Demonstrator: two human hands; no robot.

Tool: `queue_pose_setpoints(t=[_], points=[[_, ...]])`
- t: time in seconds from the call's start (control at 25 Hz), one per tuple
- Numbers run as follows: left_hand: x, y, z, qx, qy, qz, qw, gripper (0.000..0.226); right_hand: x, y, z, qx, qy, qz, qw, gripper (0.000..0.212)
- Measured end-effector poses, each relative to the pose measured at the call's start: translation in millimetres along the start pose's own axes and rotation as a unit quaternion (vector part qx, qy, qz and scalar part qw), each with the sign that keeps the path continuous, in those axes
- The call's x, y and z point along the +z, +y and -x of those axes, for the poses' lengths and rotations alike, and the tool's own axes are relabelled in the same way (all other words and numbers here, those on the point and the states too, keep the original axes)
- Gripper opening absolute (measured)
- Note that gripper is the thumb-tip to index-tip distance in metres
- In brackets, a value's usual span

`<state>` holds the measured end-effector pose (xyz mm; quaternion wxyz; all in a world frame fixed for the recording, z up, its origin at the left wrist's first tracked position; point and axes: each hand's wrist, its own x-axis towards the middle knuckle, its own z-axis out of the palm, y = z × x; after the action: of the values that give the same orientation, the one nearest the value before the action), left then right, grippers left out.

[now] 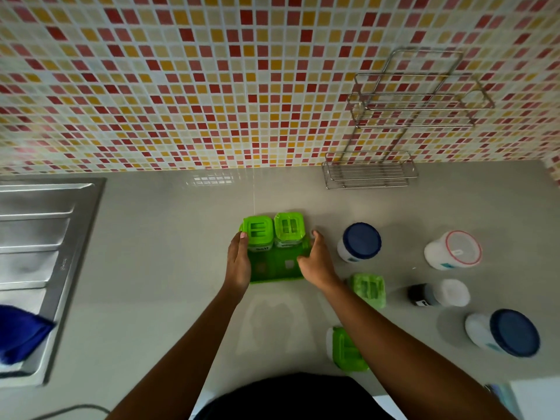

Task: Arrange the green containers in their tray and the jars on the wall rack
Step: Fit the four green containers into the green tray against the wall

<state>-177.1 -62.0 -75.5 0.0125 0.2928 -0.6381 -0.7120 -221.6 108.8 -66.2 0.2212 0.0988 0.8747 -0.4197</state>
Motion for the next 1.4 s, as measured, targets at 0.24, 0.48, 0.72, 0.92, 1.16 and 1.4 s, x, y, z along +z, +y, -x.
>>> queue_pose_setpoints(t=[0.24,0.48,0.72,0.92,1.16,1.4], points=[[-1,-11,19,0.0,-0.021,-0.004,1.0,0.047,-1,20,21,0.016,-0.002,0.014,1.0,0.08],[1,-12,37,0.021,0.005,-0.039,0.999,0.048,-7,32,39,0.0,-0.014,0.047,0.999,0.083],[17,7,74,0.133,0.082,-0.031,0.987,0.038,-40,40,65,-0.161,0.094,0.01,0.982,0.065],[64,-1,88,0.105,-0.033,-0.018,0.994,0.034,-77,66,75,-0.185,0.167,0.026,0.968,0.054],[129,-34,109,0.025,-0.148,-0.039,0.988,0.035,-106,115,89,-0.131,0.087,0.077,0.985,0.073],[142,-41,109,-0.019,-0.171,-0.044,0.984,0.033,-105,128,79,-0.104,0.028,0.113,0.988,0.094]])
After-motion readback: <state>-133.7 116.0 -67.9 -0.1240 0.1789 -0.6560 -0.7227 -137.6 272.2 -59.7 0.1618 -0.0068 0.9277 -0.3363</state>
